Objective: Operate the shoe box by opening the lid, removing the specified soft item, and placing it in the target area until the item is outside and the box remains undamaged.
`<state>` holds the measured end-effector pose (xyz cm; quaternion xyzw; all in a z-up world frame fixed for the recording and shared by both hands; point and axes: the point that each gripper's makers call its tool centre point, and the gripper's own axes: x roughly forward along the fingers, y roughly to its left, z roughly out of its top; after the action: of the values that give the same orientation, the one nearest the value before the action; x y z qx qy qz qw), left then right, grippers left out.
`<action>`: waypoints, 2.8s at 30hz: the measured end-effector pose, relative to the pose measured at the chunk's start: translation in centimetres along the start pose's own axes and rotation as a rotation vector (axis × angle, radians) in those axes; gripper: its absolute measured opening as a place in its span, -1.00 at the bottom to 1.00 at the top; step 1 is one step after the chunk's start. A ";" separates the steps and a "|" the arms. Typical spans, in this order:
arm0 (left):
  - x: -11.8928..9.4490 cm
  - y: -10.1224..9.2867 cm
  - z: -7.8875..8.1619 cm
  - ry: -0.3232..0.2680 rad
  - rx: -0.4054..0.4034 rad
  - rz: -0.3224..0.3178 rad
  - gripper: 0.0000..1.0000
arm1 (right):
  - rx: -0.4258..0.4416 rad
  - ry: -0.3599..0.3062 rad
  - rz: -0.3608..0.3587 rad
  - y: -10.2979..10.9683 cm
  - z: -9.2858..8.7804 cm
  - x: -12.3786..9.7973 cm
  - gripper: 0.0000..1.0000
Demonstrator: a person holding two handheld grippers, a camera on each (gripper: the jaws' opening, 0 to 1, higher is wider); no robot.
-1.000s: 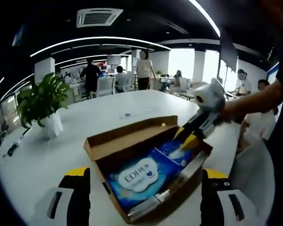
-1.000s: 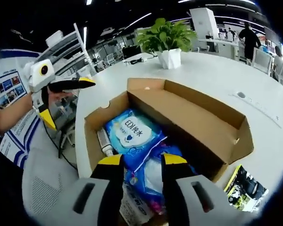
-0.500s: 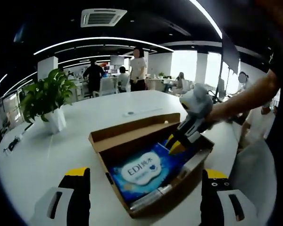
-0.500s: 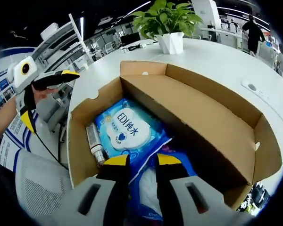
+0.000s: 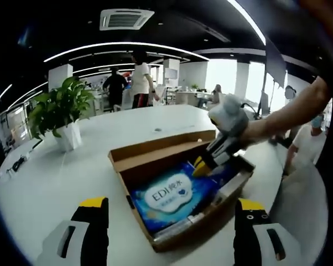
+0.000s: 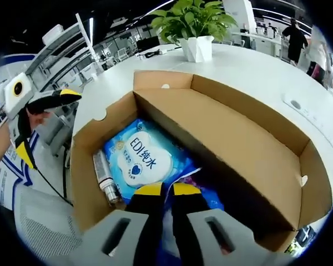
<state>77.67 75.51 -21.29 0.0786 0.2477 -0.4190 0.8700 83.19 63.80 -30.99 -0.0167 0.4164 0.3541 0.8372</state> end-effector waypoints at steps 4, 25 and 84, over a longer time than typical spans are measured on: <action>0.1 0.2 -0.4 0.015 0.001 0.005 0.80 | 0.017 -0.021 -0.016 0.6 0.3 -1.1 -1.00; 3.2 1.4 -1.2 0.117 0.008 0.004 0.10 | 0.052 -0.137 -0.115 -1.6 0.4 -6.4 -1.00; 11.4 -3.7 -3.7 0.314 -0.392 -0.167 -0.98 | 0.120 -0.158 -0.174 -4.0 -2.7 -10.9 -1.00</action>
<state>79.43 66.56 -29.93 -0.0483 0.4617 -0.4160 0.7820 79.43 53.65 -26.09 0.0252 0.3668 0.2548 0.8944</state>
